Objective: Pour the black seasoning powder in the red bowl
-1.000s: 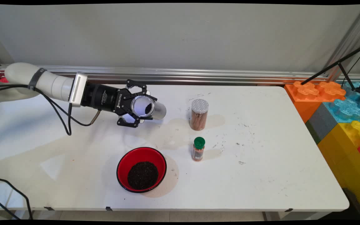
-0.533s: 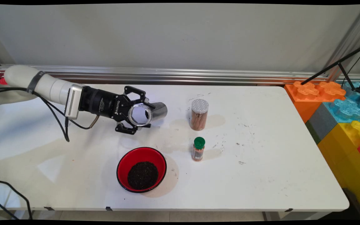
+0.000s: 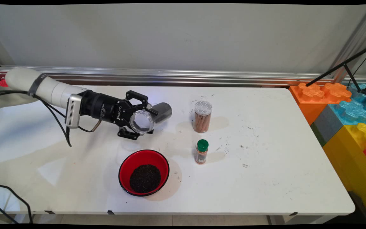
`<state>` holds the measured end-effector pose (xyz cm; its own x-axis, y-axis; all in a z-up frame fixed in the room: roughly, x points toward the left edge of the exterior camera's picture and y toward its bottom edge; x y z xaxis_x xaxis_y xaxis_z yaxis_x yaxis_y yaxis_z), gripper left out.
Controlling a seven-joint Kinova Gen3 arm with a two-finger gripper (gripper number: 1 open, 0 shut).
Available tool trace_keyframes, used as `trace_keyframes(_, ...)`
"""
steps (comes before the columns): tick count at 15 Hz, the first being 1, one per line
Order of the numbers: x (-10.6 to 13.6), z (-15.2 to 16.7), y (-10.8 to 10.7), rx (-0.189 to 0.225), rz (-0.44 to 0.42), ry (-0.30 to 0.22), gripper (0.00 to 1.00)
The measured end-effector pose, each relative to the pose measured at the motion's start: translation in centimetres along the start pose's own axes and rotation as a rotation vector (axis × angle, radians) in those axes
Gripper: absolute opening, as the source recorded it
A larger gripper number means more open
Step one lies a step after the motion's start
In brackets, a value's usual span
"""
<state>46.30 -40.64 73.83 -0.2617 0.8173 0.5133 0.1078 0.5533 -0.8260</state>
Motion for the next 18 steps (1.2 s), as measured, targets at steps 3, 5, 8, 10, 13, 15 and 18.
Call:
trace_keyframes(3,0.0,0.2,0.1,0.001,0.066,0.000,0.00)
trace_keyframes(5,0.0,0.4,0.2,0.002,0.119,0.000,0.00)
trace_keyframes(8,-0.1,0.6,0.2,0.002,0.175,0.000,0.00)
trace_keyframes(10,-0.1,0.7,0.2,0.002,0.197,0.001,0.00)
trace_keyframes(13,-0.1,0.9,0.4,-0.001,0.240,0.004,0.00)
trace_keyframes(15,0.0,1.0,0.5,-0.005,0.266,0.008,0.00)
trace_keyframes(18,0.1,1.1,0.8,-0.016,0.317,0.018,0.00)
